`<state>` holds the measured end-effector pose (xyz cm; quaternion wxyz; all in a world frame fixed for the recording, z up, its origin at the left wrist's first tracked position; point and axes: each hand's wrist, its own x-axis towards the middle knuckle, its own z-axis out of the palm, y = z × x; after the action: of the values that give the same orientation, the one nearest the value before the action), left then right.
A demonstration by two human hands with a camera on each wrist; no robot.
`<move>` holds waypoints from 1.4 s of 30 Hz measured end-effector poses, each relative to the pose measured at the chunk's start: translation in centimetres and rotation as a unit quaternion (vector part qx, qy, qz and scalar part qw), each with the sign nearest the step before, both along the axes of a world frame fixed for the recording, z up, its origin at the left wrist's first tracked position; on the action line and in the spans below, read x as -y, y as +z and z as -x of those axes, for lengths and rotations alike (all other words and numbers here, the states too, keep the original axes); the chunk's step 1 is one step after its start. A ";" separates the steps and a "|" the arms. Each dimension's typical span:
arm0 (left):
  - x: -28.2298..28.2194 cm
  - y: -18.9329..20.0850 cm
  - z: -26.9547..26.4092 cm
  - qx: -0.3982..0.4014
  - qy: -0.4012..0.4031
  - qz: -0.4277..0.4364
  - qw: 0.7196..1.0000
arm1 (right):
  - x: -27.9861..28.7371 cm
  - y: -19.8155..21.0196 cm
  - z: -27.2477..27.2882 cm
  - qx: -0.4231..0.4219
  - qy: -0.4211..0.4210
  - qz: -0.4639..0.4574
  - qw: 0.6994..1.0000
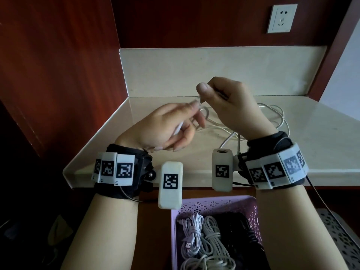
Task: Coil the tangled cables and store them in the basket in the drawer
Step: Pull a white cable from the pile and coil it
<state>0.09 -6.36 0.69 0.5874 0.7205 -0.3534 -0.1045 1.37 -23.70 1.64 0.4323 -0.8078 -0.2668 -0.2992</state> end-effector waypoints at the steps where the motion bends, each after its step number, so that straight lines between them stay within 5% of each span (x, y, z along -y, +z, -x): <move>1: -0.3 -0.1 -0.3 -0.009 -0.019 0.052 0.998 | 0.1 0.0 -0.1 -0.003 0.007 0.006 1.000; 3: -0.6 -0.1 -0.9 -0.036 -0.028 0.151 0.987 | 0.6 -0.2 -0.3 0.002 -0.011 0.037 0.999; 7: -0.7 0.0 -1.9 -0.085 0.089 0.260 0.958 | 1.4 -0.2 -0.7 0.050 -0.084 0.075 0.992; 11: -0.3 0.1 -2.2 -0.085 0.157 0.322 0.930 | 1.5 -0.2 -0.5 -0.070 -0.098 0.115 0.986; 17: -0.2 0.2 -2.3 -0.063 0.179 0.361 0.913 | 1.4 0.0 0.2 -0.229 -0.104 0.206 0.946; 22: -0.9 0.4 -2.2 -0.057 0.193 0.358 0.912 | 3.8 -0.3 -0.5 -0.190 -0.303 0.171 0.918; 26: -0.8 0.7 -1.6 -0.035 0.182 0.310 0.932 | 4.8 -0.3 -1.1 -0.144 -0.362 0.076 0.918; 30: -0.5 0.4 -1.5 -0.029 0.163 0.284 0.944 | 4.0 -0.4 -1.6 -0.141 -0.304 0.076 0.939; 36: -0.2 0.3 -1.8 -0.027 0.222 0.254 0.941 | -0.1 1.4 2.1 -0.115 -0.036 0.078 0.990; 39: -0.1 0.3 -2.0 -0.023 0.275 0.243 0.930 | -1.6 1.9 3.8 -0.108 0.033 0.127 0.985; 42: 0.2 0.3 -2.0 -0.016 0.289 0.247 0.925 | -3.1 0.7 3.1 -0.105 -0.014 0.293 0.950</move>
<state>2.12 -6.53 0.96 0.7569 0.6217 -0.1351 0.1491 -1.73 -20.61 2.36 0.1977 -0.9294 -0.2845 -0.1275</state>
